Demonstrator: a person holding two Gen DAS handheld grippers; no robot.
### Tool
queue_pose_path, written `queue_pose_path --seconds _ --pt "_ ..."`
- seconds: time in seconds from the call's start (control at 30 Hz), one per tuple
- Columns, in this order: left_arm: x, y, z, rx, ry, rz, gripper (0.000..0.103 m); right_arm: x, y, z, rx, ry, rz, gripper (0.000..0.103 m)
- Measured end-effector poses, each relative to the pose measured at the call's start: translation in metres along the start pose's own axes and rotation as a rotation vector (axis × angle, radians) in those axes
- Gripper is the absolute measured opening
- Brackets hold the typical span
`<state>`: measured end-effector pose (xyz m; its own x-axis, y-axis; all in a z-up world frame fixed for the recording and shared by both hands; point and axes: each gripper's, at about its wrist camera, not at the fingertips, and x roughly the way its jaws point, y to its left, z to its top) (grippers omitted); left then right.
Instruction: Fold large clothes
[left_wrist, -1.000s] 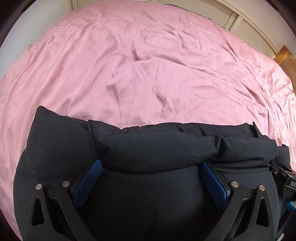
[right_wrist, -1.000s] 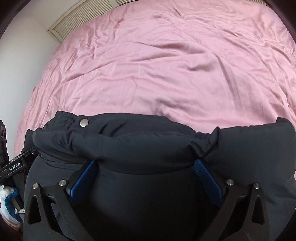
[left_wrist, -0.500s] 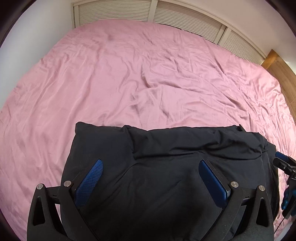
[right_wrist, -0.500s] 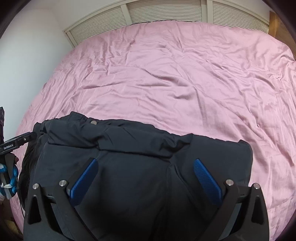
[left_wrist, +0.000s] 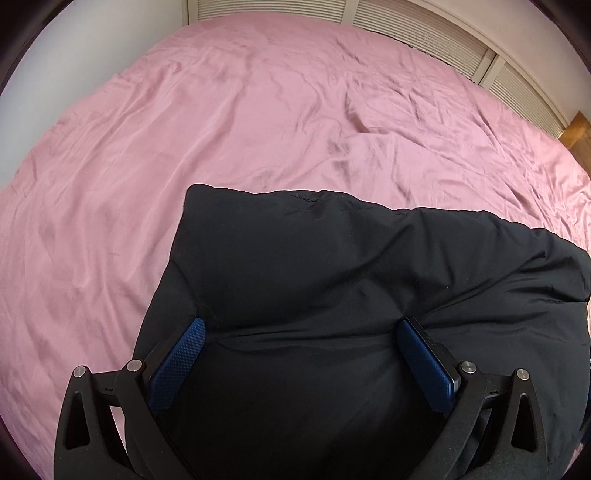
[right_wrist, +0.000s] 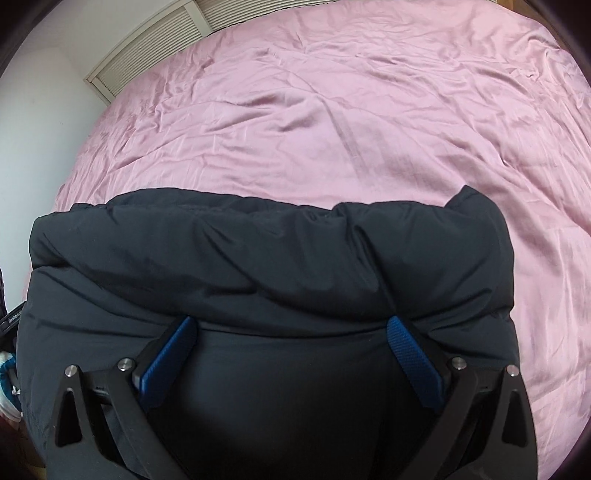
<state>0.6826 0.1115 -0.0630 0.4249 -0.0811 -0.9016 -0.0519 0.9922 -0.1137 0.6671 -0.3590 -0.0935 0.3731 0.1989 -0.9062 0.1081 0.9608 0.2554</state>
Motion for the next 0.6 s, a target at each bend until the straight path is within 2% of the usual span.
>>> queue_pose_path --seconds 0.1,0.33,0.47,0.6 --pt "-0.027 -0.008 -0.01 0.047 -0.057 0.023 0.102 -0.021 0.002 0.0 -0.024 -0.036 -0.038 0.103" --pt "-0.079 -0.027 -0.05 0.136 -0.144 0.018 0.102 -0.089 0.017 -0.035 -0.144 -0.113 -0.011 0.103" --pt "-0.088 -0.032 -0.073 0.173 -0.157 0.009 0.102 -0.11 0.02 -0.067 -0.167 -0.119 0.028 0.103" --pt "-0.079 -0.03 -0.09 0.175 -0.139 0.01 0.102 -0.1 0.015 -0.089 -0.144 -0.083 0.042 0.103"
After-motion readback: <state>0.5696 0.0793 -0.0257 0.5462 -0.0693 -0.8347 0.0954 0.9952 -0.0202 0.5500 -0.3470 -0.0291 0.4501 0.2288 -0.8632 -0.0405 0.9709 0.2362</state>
